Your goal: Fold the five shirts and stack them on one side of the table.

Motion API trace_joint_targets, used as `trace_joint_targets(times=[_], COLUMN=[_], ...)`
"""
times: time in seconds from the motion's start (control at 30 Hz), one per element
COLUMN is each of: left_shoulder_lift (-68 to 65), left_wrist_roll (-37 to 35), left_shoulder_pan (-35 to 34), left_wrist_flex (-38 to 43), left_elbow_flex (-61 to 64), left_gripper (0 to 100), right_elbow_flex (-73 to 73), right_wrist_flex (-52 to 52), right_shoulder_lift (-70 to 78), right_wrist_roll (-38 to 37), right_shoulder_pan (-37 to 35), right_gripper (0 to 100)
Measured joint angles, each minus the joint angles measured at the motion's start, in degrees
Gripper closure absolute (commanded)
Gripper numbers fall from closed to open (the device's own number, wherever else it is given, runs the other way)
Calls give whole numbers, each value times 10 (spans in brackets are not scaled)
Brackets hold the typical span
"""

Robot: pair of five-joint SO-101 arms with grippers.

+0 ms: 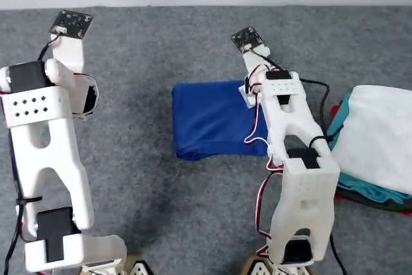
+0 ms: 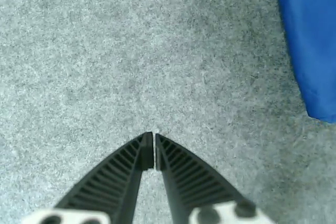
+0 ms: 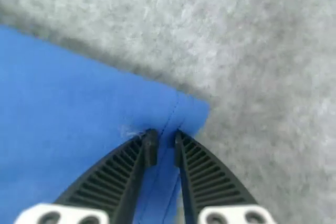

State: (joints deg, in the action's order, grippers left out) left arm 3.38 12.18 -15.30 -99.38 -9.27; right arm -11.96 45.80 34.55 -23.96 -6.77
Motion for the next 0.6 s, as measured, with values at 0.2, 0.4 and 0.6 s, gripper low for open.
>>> trace_joint_targets(times=[0.2,0.4,0.6], left_shoulder_lift=[0,1,1], left_wrist_roll=[0,0,0], left_shoulder_pan=[0,0,0], left_wrist_flex=[0,0,0], left_elbow_flex=[0,0,0], left_gripper=[986,986,986], right_elbow_flex=[-76,-97,-97], right_wrist_flex=[129,249,370], right_shoulder_lift=[-14,-74,-113], right_wrist_roll=[39,78,127], right_shoulder_pan=[1,1,-42], right_gripper=[927,925,924])
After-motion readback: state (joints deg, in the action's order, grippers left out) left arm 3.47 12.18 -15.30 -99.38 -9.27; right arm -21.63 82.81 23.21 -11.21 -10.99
